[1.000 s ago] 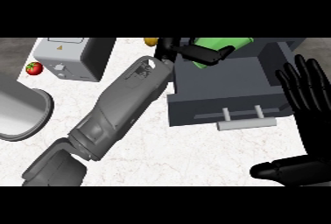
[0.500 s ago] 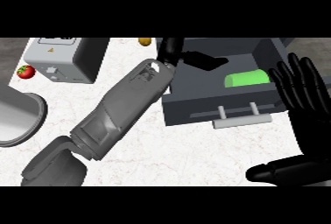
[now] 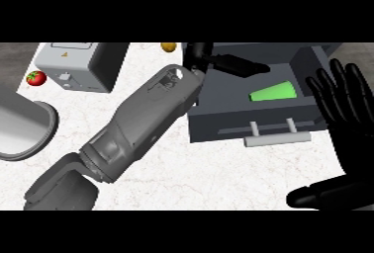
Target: Pick up the cup, place it into the drawer and close the drawer
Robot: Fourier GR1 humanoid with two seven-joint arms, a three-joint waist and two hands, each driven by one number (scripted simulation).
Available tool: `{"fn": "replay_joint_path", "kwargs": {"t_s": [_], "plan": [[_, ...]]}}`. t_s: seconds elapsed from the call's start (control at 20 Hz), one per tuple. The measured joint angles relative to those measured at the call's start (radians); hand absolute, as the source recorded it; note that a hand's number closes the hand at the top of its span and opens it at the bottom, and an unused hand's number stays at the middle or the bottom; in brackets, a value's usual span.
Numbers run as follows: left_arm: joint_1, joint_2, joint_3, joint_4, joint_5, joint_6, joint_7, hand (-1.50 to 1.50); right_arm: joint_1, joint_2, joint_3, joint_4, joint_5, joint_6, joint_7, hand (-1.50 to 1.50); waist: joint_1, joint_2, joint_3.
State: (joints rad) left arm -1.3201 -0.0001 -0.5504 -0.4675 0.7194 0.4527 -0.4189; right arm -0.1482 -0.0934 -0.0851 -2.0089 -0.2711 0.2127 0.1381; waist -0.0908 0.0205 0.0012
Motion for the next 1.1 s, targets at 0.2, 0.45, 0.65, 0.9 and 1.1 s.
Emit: {"fn": "replay_joint_path", "kwargs": {"t_s": [0.2, 0.45, 0.65, 0.9, 1.1], "plan": [[0.008, 0.0, 0.051, -0.024, 0.036, -0.045, -0.044, -1.5, 0.01, -0.014, -0.017, -0.021, -0.037, 0.006, 0.03, 1.5, 0.035, -0.009, -0.001], [0.054, 0.02, 0.089, -0.095, 0.056, -0.05, -0.034, -1.5, 0.055, -0.063, -0.038, -0.049, -0.067, 0.07, 0.032, 1.5, 0.07, -0.02, -0.001], [0.123, 0.078, 0.118, -0.188, 0.067, -0.053, -0.022, -1.5, 0.097, -0.125, -0.033, -0.095, -0.021, 0.131, 0.032, 1.5, 0.092, -0.027, -0.001], [0.271, 0.172, 0.135, -0.356, 0.078, -0.05, 0.021, -1.5, 0.116, -0.153, 0.0, -0.104, 0.084, 0.154, 0.022, 1.5, 0.114, -0.031, -0.002], [0.414, 0.253, 0.138, -0.52, 0.078, -0.038, 0.056, -1.5, 0.129, -0.179, 0.02, -0.094, 0.156, 0.177, 0.018, 1.5, 0.121, -0.032, -0.002]]}}
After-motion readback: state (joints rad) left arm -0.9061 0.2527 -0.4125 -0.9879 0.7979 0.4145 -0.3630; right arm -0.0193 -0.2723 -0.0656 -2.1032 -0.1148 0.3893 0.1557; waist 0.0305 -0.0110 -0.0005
